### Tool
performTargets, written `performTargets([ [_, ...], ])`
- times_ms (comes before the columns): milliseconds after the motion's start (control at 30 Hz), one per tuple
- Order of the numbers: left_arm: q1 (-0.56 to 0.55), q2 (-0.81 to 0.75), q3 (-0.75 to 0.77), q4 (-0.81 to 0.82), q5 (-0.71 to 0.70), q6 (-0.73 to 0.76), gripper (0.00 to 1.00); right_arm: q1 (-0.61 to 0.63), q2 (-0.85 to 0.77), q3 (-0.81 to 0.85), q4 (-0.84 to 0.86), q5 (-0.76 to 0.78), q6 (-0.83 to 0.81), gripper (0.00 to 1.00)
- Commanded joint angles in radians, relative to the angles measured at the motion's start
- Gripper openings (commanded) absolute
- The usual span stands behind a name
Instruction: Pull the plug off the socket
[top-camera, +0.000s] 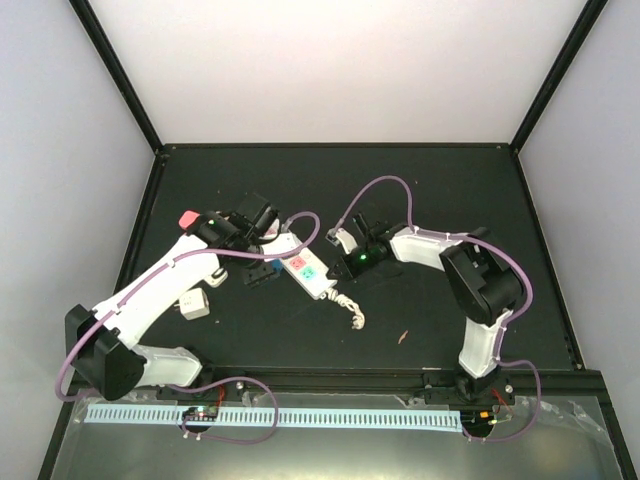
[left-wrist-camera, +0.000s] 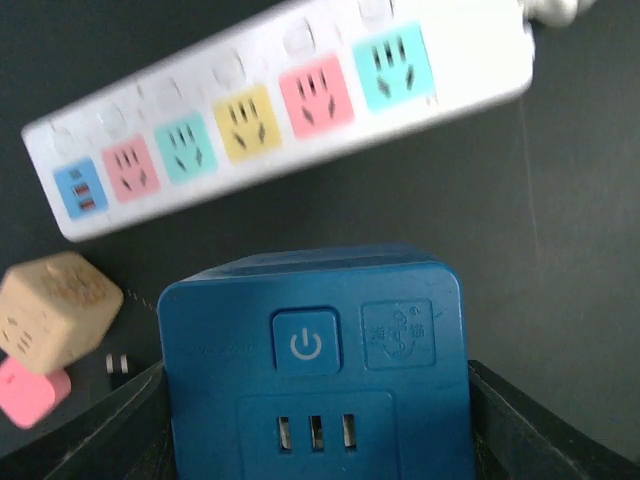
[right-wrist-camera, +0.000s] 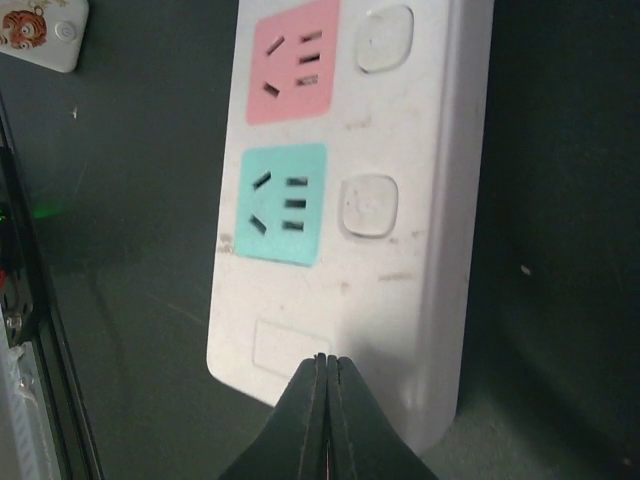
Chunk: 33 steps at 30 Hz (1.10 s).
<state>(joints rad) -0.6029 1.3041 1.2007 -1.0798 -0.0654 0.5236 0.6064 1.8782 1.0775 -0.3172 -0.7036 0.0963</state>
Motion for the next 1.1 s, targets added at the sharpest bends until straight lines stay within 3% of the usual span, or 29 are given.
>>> performTargets([
  [0, 0.003, -0.051, -0.039, -0.177, -0.093, 0.100, 0.29, -0.001, -0.070, -0.028, -0.013, 0.037, -0.017, 0.06],
  [200, 0.004, -0.034, -0.103, -0.313, -0.183, 0.155, 0.30, -0.002, -0.109, -0.032, -0.003, 0.039, -0.021, 0.13],
  [367, 0.004, -0.029, -0.197, -0.299, -0.303, 0.176, 0.28, -0.002, -0.119, -0.029, -0.013, 0.049, -0.033, 0.13],
  [767, 0.003, 0.120, -0.317, -0.288, -0.345, 0.154, 0.31, -0.003, -0.131, -0.027, -0.023, 0.051, -0.043, 0.13],
  [1067, 0.003, 0.246, -0.273, -0.246, -0.331, 0.138, 0.38, -0.020, -0.134, -0.030, -0.026, 0.040, -0.049, 0.14],
])
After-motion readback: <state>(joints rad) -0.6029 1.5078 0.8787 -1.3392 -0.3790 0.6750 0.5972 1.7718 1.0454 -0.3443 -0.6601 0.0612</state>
